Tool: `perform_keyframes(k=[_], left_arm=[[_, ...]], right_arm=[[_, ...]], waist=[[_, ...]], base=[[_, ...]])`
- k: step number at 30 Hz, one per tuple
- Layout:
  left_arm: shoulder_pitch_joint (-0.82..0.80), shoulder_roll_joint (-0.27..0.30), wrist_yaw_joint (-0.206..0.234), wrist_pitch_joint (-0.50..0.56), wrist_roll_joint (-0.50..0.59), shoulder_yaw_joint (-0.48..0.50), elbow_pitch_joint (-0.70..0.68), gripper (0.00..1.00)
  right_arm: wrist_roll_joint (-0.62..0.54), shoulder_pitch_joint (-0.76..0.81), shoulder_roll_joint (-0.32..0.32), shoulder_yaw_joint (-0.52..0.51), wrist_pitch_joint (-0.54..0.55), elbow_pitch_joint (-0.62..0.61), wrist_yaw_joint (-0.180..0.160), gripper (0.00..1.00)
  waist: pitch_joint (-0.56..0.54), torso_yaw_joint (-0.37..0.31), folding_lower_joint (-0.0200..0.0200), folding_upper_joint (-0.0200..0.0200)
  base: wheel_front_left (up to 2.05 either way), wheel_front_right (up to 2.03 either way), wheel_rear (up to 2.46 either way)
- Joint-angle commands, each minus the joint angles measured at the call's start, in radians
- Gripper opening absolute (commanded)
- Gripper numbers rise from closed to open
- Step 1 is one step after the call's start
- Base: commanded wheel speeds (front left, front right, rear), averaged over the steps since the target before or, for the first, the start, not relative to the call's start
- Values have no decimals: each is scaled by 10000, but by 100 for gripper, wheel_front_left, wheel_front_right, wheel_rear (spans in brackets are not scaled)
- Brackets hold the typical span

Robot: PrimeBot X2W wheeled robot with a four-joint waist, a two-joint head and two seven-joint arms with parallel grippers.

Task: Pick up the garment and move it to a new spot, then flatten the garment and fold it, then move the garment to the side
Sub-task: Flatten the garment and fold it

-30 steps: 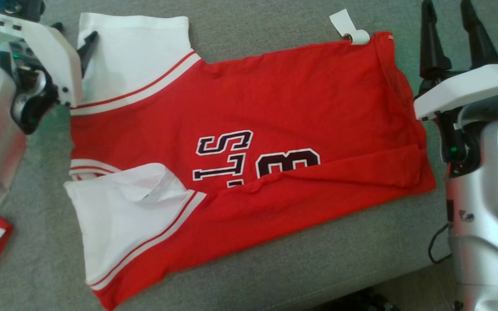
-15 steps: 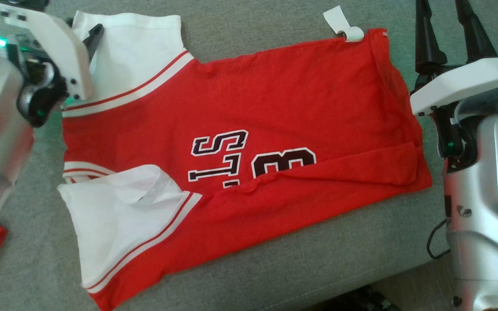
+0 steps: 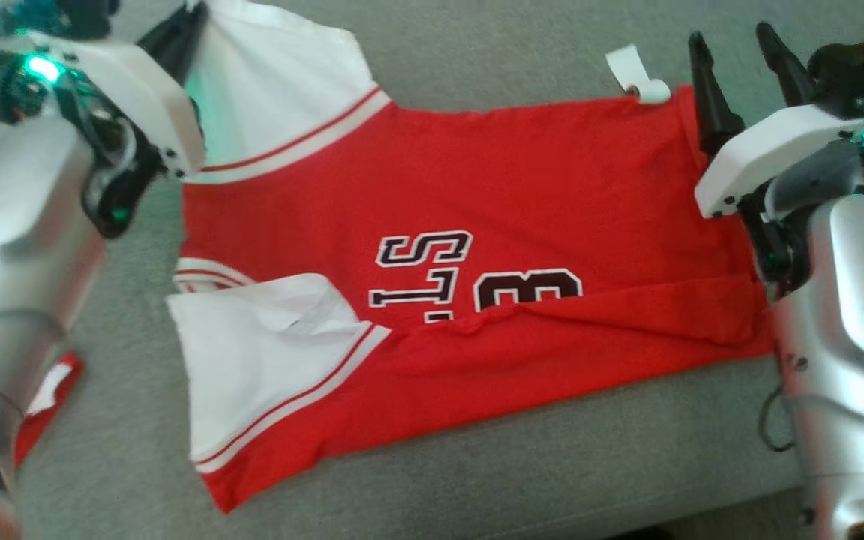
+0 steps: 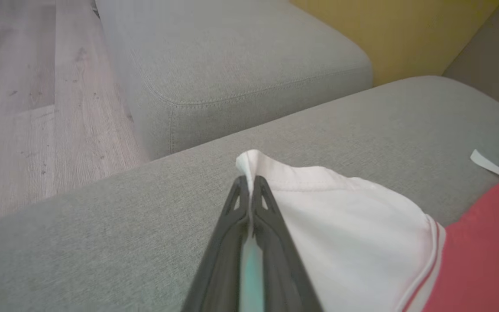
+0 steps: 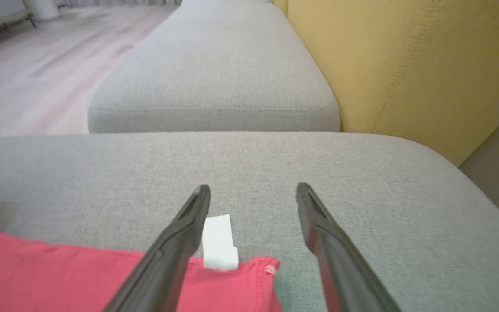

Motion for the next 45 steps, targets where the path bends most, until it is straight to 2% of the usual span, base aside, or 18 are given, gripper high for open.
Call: perform_keyframes(k=[1, 6, 14, 20, 28, 29, 30, 31, 39, 45], left_arm=[[-66, 332, 19, -397, 52, 331, -248, 0], [546, 246, 19, -990, -27, 133, -873, 0], [1127, 279, 86, -1162, 13, -149, -1982, 0], [1282, 398, 279, -1047, 20, -218, -2715, 0], [1238, 601, 492, -886, -14, -174, -3189, 0], [1234, 618, 506, -871, -20, -172, -3208, 0], [1231, 635, 523, -856, -22, -172, -3221, 0], [1228, 655, 538, -841, -26, -171, -3226, 0], [1109, 834, 749, -938, 16, -49, -3078, 0], [584, 981, 825, -1075, 281, 24, -2747, 0]], right_arm=[[-258, -384, -392, 338, 197, -65, 67, 100], [-455, -614, -1368, 593, 688, 1315, 67, 100], [-20, -999, -2195, 990, 1551, 3430, 67, 100], [269, -1392, -2450, 1232, 1588, 4418, 67, 100], [762, -1783, -2471, 1658, 1502, 5264, 67, 100], [859, -1809, -2458, 1718, 1592, 5402, 67, 97], [947, -1839, -2451, 1787, 1641, 5498, 67, 40], [1021, -1881, -2458, 1839, 1642, 5565, 67, 0], [1689, -2305, -2471, 1543, 1438, 5979, 67, 0], [2140, -2984, -2374, 1255, 437, 5787, 67, 0]], waist=[[-427, 429, 0, 0], [-796, 1001, 0, 0], [-891, 1544, 0, 0], [-789, 1754, 0, 0], [-587, 1887, 0, 0], [-575, 1890, 0, 0], [-568, 1888, 0, 0], [-563, 1881, 0, 0], [-539, 1744, 0, 0], [-309, 1565, 0, 0]], base=[[0, 0, 0], [0, 0, 0], [0, 0, 0], [0, 0, 0], [0, 0, 0], [0, 0, 0], [0, 0, 0], [0, 0, 0], [0, 0, 0], [0, 0, 0]])
